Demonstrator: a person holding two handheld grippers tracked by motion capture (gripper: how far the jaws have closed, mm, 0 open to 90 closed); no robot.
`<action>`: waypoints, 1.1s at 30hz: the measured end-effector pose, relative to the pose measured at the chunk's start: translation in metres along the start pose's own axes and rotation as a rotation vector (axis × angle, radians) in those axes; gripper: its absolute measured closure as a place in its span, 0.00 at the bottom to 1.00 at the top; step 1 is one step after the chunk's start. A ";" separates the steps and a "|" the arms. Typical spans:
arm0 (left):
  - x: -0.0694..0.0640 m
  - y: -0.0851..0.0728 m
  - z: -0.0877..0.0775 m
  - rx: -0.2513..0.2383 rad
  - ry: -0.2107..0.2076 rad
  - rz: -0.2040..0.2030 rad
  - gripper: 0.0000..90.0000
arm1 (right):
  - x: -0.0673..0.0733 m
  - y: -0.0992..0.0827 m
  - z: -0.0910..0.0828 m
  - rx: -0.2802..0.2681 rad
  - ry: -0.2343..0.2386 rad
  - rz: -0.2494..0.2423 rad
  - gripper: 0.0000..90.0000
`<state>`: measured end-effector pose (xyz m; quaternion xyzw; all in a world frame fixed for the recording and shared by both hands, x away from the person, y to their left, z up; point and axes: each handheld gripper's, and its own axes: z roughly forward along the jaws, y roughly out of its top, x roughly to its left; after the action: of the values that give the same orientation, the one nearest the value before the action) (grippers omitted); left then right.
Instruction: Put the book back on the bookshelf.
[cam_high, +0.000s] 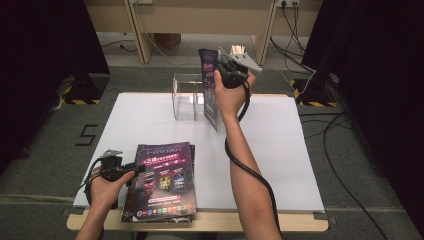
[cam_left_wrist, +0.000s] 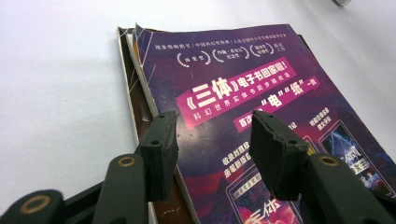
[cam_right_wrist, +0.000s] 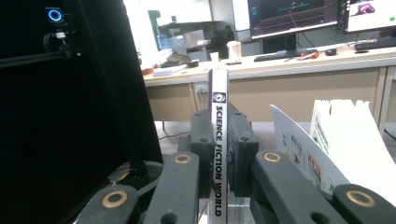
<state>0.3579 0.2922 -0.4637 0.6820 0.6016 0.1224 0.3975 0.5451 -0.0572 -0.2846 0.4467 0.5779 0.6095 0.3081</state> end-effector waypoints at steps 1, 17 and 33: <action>0.000 0.000 0.000 0.000 0.001 0.000 0.56 | 0.000 0.000 0.002 0.003 -0.001 0.003 0.93; 0.000 -0.001 0.002 0.004 -0.007 0.003 0.56 | -0.001 -0.021 -0.004 -0.002 -0.035 -0.076 0.92; -0.003 -0.002 0.002 0.011 -0.009 0.006 0.56 | -0.002 -0.048 -0.063 0.031 0.039 -0.068 0.90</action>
<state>0.3571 0.2891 -0.4649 0.6864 0.5985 0.1174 0.3960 0.4821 -0.0798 -0.3283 0.4195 0.6079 0.5984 0.3104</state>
